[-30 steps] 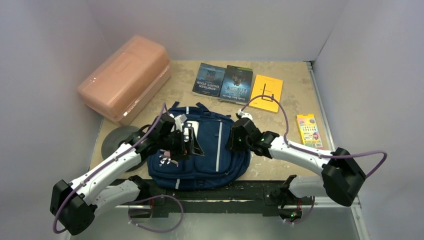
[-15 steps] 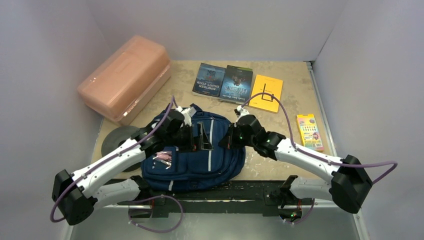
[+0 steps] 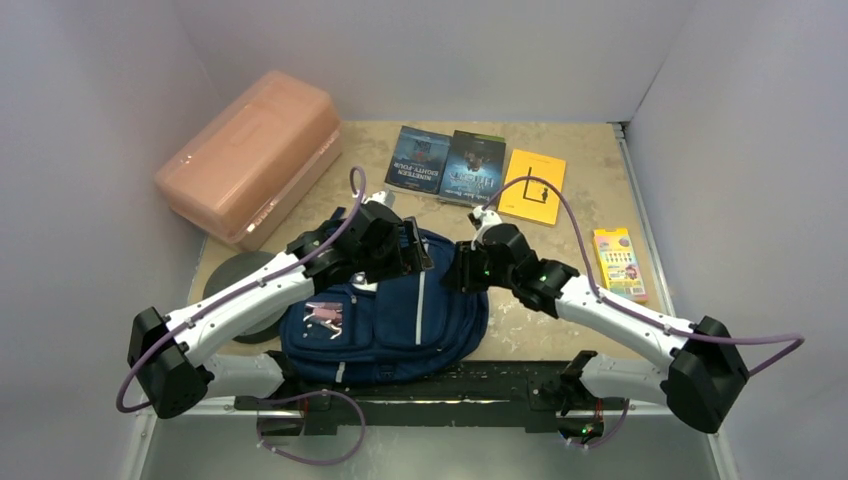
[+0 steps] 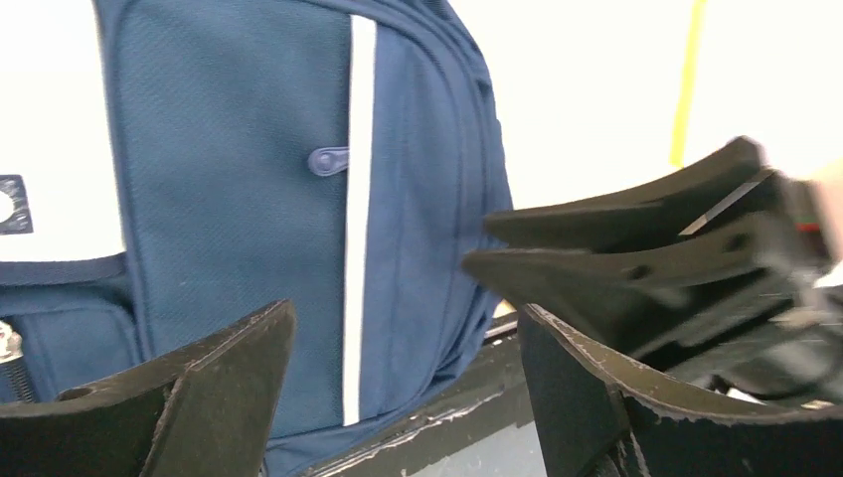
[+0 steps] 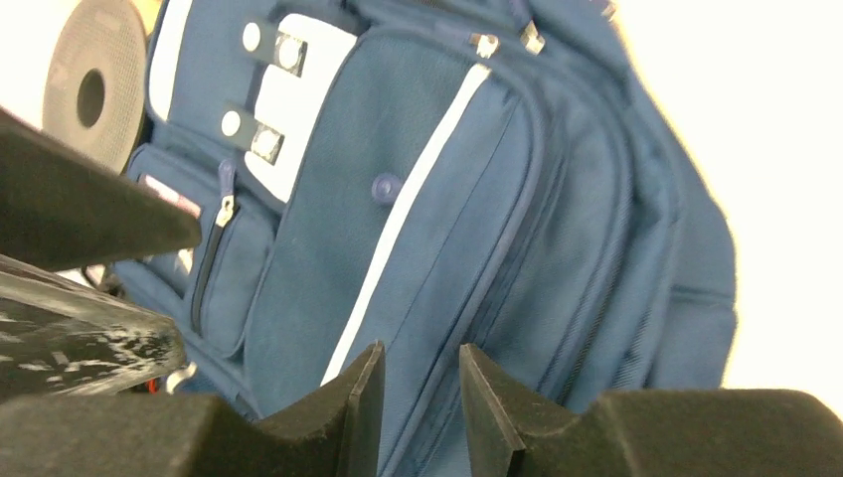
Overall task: Pack the student bag
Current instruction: Adjust the student bag at the center of the board, then unzip the student bag at the center of the board.
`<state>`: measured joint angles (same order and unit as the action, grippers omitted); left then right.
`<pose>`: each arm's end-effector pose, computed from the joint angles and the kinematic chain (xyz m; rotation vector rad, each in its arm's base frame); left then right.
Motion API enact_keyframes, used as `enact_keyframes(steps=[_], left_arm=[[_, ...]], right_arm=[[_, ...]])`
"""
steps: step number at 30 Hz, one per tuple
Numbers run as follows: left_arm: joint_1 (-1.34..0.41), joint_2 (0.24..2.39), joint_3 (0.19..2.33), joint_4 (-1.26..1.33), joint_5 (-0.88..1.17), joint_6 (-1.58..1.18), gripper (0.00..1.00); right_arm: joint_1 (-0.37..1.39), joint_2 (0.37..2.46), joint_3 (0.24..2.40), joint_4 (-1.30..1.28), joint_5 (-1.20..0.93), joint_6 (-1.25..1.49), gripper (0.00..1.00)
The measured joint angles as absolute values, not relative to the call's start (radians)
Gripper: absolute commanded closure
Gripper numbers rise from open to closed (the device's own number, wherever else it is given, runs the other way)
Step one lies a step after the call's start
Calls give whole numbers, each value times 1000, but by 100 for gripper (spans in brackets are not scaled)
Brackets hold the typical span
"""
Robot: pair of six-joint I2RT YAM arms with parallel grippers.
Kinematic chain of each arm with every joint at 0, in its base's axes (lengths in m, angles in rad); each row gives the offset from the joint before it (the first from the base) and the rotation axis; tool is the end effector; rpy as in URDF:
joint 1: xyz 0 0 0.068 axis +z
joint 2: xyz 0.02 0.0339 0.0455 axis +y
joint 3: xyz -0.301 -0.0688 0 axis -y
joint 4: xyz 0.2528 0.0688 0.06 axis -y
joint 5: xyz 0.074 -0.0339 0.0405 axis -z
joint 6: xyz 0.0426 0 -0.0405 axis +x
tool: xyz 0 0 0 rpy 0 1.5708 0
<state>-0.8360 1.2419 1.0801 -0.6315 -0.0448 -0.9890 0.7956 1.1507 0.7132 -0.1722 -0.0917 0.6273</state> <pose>0.1782 -0.1944 0.3338 -0.2158 2.5121 -0.7823 0.1701 0.1792 0.2689 -0.2508 2.3116 0.8720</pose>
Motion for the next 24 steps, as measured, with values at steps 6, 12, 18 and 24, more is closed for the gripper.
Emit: enact_keyframes(steps=[6, 12, 18, 24], left_arm=[[-776, 1235, 990, -657, -66, -1039, 20], [-751, 1250, 911, -667, -51, -1028, 28], [-751, 1331, 835, -616, 27, -1003, 33], [-748, 1340, 786, -553, 88, -972, 33]], right_arm=[[682, 1216, 824, -212, -68, 541, 49], [662, 1421, 1058, -285, -44, 459, 39], [671, 1671, 1283, -341, -39, 398, 41], [690, 1853, 1433, -413, 11, 367, 49]])
